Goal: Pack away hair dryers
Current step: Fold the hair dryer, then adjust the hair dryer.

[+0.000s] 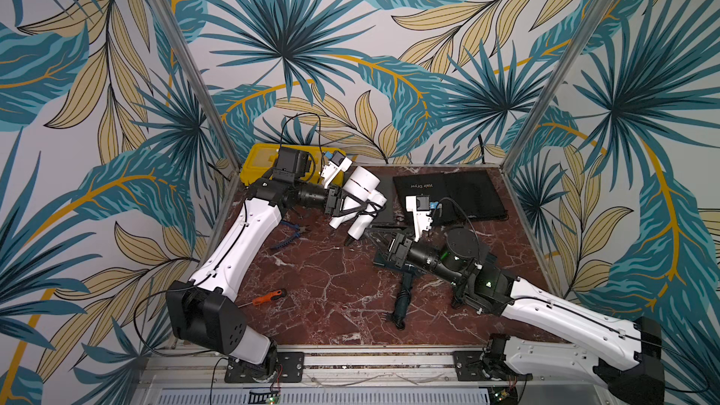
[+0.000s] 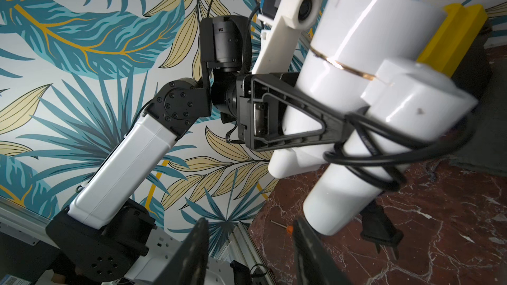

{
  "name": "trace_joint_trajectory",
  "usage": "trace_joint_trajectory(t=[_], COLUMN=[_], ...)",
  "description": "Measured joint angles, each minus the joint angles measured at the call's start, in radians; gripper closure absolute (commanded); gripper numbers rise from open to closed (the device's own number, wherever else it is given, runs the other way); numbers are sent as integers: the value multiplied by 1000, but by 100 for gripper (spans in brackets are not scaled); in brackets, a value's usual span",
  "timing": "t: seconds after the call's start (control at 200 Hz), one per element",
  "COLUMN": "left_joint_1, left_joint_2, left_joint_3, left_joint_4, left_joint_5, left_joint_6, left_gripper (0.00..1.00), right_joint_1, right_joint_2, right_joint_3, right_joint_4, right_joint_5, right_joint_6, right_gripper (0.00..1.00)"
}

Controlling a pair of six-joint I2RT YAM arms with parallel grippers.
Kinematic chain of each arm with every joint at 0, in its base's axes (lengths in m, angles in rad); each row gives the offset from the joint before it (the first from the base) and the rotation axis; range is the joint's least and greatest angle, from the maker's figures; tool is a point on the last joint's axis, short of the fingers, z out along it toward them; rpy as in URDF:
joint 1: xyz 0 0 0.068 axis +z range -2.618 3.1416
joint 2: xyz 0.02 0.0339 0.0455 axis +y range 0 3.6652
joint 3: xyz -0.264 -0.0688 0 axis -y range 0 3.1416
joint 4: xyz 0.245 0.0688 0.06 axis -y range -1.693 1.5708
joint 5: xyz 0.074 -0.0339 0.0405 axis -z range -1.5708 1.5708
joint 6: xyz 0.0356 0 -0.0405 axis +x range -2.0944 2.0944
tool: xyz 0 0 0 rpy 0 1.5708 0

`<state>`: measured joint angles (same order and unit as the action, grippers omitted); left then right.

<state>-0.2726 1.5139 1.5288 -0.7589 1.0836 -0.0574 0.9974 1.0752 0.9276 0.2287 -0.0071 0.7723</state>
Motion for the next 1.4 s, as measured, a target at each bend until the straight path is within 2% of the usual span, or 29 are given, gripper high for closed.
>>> trace_joint_trajectory(t=[0.25,0.686,1.402], left_joint_1=[5,5,-10], left_joint_2=[3,3,-10], left_joint_3=[15,19,18], left_joint_4=[-8,-6,45], left_joint_5=[8,56,126], left_joint_6=[-23,-64,-117], left_gripper=[100,100,100], right_joint_1=[23,24,24], right_joint_2=[13,87,174], right_joint_3=[-60,-69,-57], right_joint_4=[-9,76,279], right_joint_5=[40,104,101], right_joint_6=[51,80,94], right_gripper=[36,34,38])
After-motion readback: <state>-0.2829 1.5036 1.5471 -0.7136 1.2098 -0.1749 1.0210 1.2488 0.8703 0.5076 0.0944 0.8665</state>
